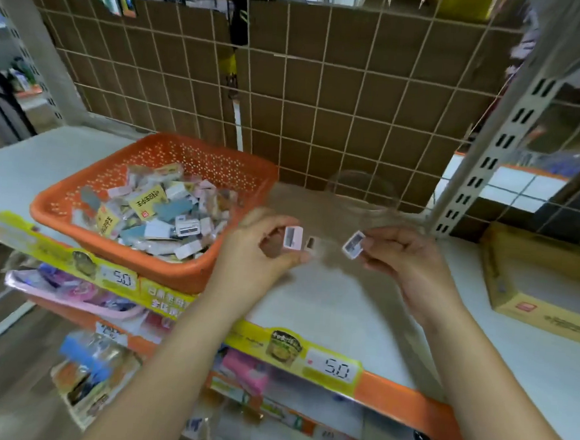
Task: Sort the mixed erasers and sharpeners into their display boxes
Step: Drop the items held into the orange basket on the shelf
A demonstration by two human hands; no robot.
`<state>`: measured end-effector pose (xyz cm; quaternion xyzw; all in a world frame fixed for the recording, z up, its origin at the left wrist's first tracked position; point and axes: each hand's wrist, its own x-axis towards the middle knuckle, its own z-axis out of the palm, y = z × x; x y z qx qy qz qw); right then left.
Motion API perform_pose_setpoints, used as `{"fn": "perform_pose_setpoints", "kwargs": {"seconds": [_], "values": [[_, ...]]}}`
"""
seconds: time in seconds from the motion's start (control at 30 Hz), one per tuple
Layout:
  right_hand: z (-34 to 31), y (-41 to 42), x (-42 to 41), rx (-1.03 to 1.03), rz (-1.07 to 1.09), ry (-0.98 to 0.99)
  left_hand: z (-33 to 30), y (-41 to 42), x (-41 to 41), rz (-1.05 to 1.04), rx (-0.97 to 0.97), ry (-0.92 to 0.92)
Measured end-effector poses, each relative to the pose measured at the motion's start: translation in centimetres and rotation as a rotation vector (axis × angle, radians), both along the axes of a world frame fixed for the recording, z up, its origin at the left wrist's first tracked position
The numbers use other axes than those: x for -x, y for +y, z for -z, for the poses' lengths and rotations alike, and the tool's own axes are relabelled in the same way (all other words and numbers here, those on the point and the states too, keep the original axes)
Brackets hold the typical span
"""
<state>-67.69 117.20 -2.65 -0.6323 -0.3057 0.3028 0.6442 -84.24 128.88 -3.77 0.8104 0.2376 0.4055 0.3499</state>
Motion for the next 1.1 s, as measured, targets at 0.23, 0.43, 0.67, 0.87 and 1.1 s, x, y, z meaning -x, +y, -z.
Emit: {"fn": "perform_pose_setpoints", "kwargs": {"seconds": [0.23,0.43,0.67,0.87,1.1], "values": [[4.0,2.7,-1.3,0.233,0.091,-0.249,4.5,3.1,-5.3,-0.09,0.052,0.247],[5.4,6.1,-1.0,0.395,0.033,-0.584,5.6,5.0,-6.3,-0.097,0.115,0.377],[5.4,5.5,-0.8,0.497,-0.134,-0.73,5.7,5.3,-5.3,0.01,0.212,0.421],[5.9,6.2,-0.6,0.541,-0.08,-0.869,5.3,5.0,-5.4,-0.021,0.094,0.465],[5.2,5.9,-0.2,0.554,-0.059,-1.076,3.6,3.9,-4.8,-0.091,-0.108,0.538]]}}
